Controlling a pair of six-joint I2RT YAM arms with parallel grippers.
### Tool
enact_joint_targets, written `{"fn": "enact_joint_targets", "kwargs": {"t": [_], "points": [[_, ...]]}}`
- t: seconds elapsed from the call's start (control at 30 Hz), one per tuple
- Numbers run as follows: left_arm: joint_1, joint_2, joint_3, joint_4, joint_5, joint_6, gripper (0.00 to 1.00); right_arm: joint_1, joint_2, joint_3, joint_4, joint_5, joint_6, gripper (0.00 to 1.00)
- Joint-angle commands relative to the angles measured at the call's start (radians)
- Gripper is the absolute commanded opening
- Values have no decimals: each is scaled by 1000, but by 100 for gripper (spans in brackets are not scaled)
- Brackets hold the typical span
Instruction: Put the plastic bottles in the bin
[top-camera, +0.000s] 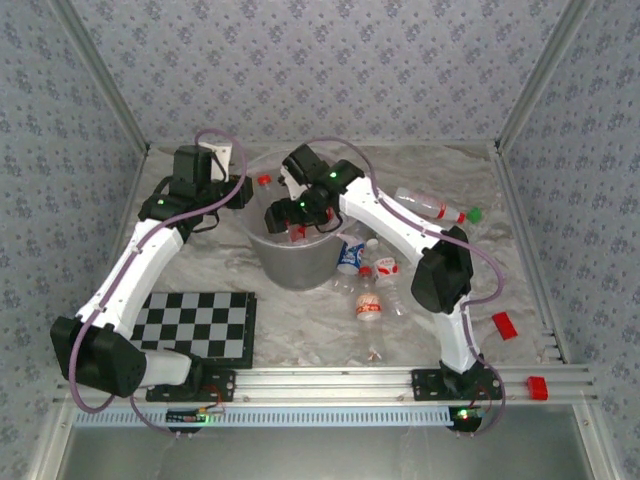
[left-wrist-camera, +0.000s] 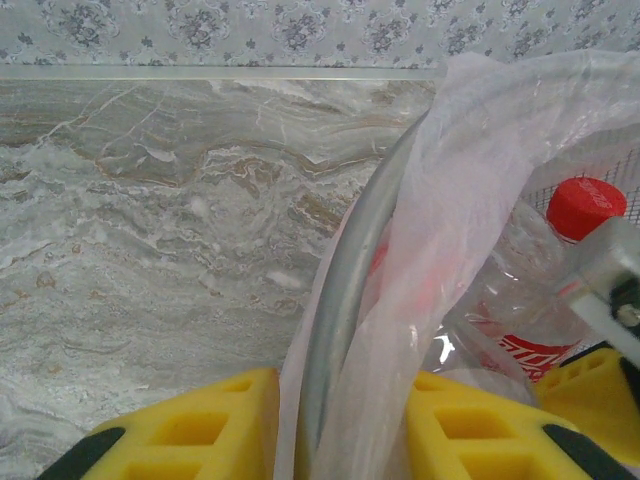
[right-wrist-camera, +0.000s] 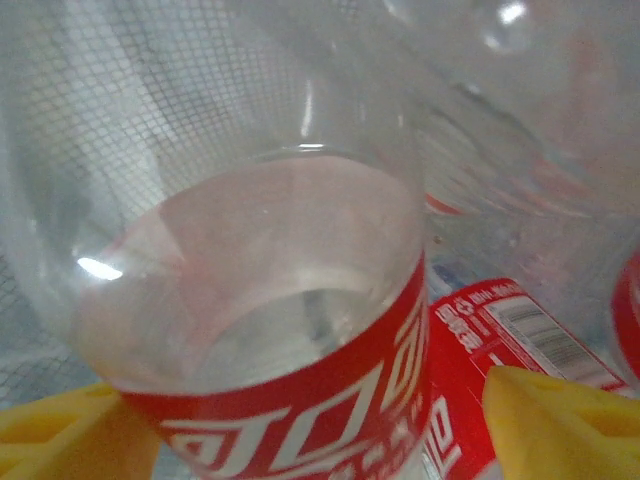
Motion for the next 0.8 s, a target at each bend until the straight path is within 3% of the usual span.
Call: {"fn": "enact_joint_targets", "kwargs": {"t": [0.0,0.07,0.37,0.53,0.77], "points": [[3,-15,-1,-57,-25,27,33,1,-38,80,-130,71,-17,90],[3,-13,-1,-57,-25,27,33,-1,-67,109,-168,85,-32,100],[3,-2,0,-60,-25,28,33,-12,-204,182,-249,148,-91,100],[4,0,-1,-61,-34,30,33,-36,-341,94,-183,194,-101,100],[3,3,0,-63,-29,31,33,-172,-521,-83,-114,173,-62,100]]}}
